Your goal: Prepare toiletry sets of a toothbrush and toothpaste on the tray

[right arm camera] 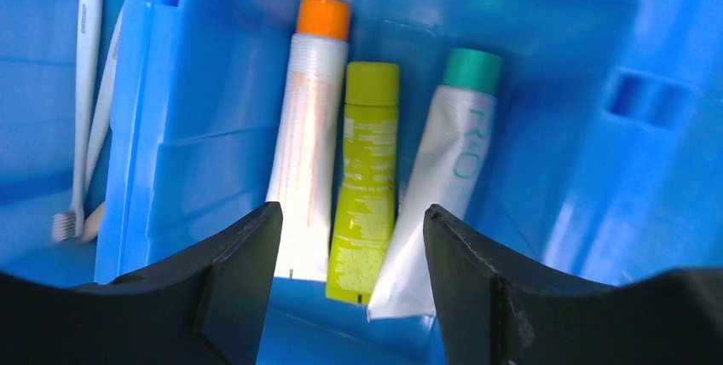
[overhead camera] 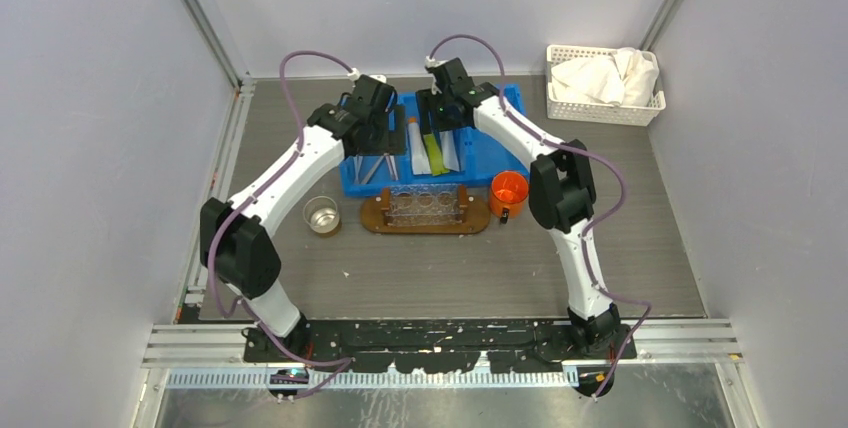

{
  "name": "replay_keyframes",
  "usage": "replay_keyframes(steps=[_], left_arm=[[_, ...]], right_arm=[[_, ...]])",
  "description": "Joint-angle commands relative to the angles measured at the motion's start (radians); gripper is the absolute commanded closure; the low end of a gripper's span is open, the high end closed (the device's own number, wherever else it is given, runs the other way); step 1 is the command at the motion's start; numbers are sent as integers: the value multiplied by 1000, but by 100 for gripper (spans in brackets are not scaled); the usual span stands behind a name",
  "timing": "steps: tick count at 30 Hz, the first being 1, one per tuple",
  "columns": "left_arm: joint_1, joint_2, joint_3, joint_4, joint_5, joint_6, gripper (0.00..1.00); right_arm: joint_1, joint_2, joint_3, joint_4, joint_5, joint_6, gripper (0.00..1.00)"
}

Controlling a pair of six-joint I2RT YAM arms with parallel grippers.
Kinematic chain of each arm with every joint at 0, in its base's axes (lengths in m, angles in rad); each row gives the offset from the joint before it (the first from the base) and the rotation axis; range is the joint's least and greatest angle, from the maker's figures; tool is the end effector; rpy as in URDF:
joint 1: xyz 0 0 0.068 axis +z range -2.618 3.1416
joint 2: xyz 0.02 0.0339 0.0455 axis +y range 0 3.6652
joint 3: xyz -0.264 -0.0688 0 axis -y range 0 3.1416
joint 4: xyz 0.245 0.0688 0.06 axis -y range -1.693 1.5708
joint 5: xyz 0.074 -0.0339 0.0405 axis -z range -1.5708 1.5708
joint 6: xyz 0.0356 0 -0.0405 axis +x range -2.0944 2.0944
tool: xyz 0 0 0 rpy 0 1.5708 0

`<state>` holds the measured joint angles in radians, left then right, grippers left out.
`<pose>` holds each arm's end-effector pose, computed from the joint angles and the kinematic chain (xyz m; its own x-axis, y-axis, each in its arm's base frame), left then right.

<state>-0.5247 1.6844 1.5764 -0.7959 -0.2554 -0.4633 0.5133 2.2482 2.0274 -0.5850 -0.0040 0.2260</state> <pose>0.3222 -0.1761 0.3238 -0.7645 -0.0571 -0.6421 0.0087 0.9951 -0.0989 0.4473 0.2523 0.2450 -0.7230 -0.1503 -0.6743 -0.3401 0.9270 0.1580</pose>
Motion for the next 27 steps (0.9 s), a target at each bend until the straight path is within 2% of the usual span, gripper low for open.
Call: replay_keyframes(steps=[1, 4, 7, 11, 15, 24, 25, 27], left_arm=[[18, -61, -32, 61, 21, -3, 14], [28, -69, -44, 68, 33, -3, 15], [34, -72, -54, 76, 40, -1, 15], [41, -78, -66, 86, 48, 1, 16], [46, -77, -70, 90, 57, 1, 17], [55, -86, -79, 96, 66, 3, 19], [56, -86, -79, 95, 68, 3, 19], [57, -90, -79, 96, 71, 5, 19]], right_arm=[[1, 67, 96, -112, -20, -40, 32], [1, 105, 122, -140, -1, -47, 32], [7, 143, 145, -194, 88, -52, 34], [9, 149, 118, -213, 211, -27, 42], [5, 195, 158, -248, 253, -15, 43], [4, 317, 308, -353, 135, -18, 33], [4, 328, 316, -365, 128, -20, 34], [1, 337, 339, -388, 118, -17, 43]])
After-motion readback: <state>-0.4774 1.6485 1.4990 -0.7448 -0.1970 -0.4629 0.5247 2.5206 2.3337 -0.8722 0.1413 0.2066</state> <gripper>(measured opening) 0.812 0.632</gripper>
